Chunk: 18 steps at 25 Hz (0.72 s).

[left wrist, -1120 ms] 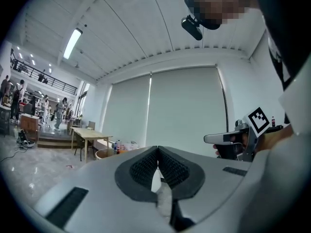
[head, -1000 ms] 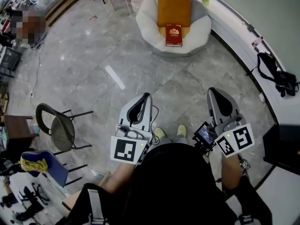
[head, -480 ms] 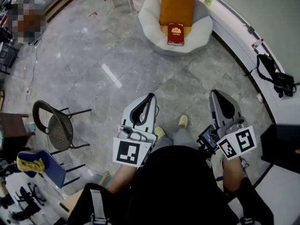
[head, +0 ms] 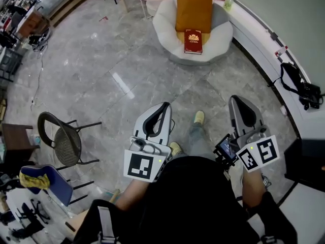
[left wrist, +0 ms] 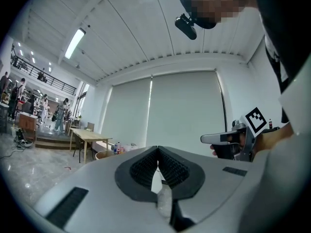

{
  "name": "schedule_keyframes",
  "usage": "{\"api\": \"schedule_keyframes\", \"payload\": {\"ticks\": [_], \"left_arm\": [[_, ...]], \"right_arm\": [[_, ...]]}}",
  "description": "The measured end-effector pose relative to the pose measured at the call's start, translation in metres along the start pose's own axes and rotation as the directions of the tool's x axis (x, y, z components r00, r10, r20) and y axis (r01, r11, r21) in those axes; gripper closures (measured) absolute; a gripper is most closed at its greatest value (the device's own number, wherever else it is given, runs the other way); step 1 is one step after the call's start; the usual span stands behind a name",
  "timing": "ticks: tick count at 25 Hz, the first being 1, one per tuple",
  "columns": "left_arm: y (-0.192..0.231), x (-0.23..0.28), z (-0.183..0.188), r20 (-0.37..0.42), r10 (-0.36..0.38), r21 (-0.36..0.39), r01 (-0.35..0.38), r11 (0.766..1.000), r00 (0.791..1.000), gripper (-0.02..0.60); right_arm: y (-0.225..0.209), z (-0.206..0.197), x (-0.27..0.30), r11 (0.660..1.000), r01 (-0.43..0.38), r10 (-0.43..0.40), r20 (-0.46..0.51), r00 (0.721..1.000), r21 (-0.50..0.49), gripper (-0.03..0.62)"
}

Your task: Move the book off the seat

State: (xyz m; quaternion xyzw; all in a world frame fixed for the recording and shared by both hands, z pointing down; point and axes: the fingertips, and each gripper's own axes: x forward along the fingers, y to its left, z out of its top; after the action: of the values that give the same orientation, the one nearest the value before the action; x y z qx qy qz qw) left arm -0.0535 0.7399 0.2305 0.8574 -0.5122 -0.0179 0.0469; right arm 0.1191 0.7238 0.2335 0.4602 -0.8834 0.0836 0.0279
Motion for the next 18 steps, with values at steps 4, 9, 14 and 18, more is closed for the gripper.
{"api": "schedule_keyframes", "payload": {"ticks": [4, 9, 14, 18], "left_arm": [[0.008, 0.023, 0.001, -0.003, 0.003, 0.017, -0.003, 1.0, 1.0, 0.569], [0.013, 0.065, 0.005, -0.007, -0.008, 0.04, 0.008, 0.999, 1.0, 0.569], [0.015, 0.121, 0.008, -0.014, -0.025, 0.048, 0.026, 0.999, 1.0, 0.569], [0.013, 0.17, 0.01, -0.023, -0.044, 0.055, 0.046, 0.997, 0.999, 0.569]], "right_arm": [[-0.018, 0.0, 0.018, 1.0, 0.0, 0.0, 0.005, 1.0, 0.011, 0.582], [-0.053, 0.001, 0.044, 1.0, 0.01, -0.01, 0.012, 1.0, 0.014, 0.582], [-0.099, 0.007, 0.069, 1.0, 0.013, -0.013, 0.005, 1.0, 0.016, 0.582], [-0.143, 0.014, 0.091, 0.999, 0.029, -0.029, 0.006, 1.0, 0.016, 0.582]]}}
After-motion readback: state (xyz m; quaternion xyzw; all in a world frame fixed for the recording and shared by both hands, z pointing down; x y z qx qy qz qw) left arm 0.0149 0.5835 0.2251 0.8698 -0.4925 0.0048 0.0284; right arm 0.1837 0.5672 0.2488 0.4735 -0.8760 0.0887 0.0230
